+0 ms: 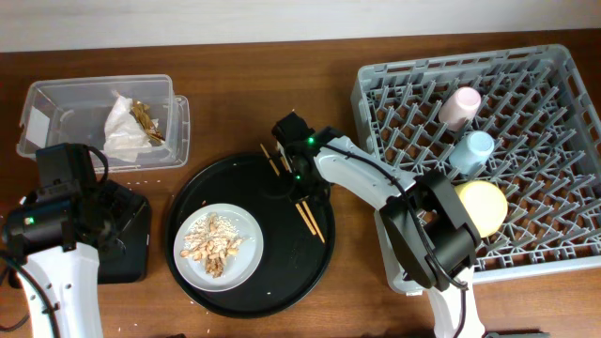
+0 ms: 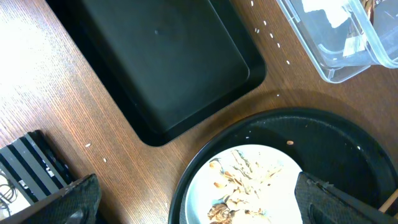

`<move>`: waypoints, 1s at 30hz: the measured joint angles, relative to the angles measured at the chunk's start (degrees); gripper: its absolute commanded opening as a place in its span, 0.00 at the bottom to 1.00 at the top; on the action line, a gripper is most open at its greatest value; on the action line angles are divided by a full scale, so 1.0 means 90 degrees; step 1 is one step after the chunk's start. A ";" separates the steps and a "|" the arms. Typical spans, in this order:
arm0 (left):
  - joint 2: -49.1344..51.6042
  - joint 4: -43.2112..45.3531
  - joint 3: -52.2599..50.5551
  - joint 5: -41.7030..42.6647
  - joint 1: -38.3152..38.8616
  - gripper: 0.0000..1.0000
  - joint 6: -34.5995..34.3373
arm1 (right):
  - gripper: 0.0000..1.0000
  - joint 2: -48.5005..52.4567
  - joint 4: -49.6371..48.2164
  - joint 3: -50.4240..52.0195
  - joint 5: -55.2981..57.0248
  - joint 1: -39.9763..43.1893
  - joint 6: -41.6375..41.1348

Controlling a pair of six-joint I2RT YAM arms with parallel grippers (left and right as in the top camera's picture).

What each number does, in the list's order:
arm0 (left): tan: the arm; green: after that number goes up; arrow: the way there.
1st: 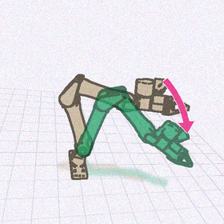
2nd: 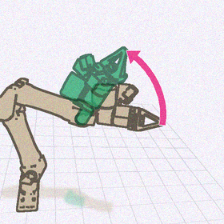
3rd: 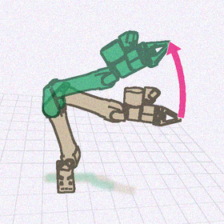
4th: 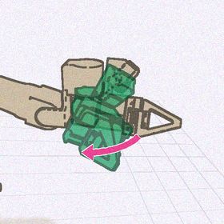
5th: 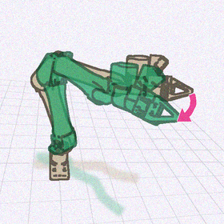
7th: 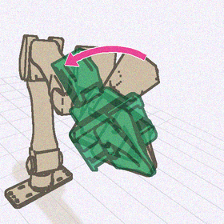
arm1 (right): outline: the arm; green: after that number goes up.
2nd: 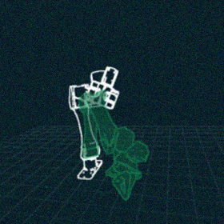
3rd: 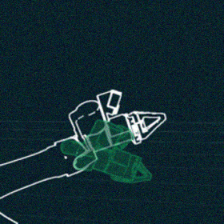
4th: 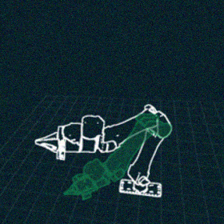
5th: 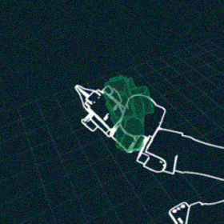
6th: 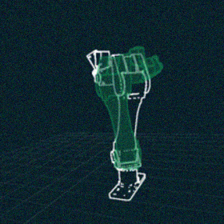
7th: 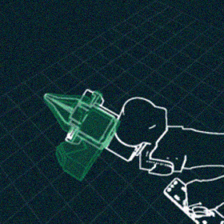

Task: Sort waste into correct bins and load items into the dishwasher rack
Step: 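Carry the chopsticks to the rack's left edge and release, then return the right gripper to the tray and grasp the remaining chopstick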

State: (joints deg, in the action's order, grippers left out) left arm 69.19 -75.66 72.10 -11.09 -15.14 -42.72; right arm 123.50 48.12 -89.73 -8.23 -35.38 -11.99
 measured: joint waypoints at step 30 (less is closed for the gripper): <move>0.0000 0.0000 0.0000 0.0000 -0.0002 0.99 0.0002 | 0.24 -0.0476 0.2890 -0.3133 0.0673 0.2917 0.1195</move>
State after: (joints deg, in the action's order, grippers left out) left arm 69.19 -75.66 72.10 -11.09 -15.16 -42.70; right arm 119.22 74.13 -117.93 -2.17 -9.13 -1.23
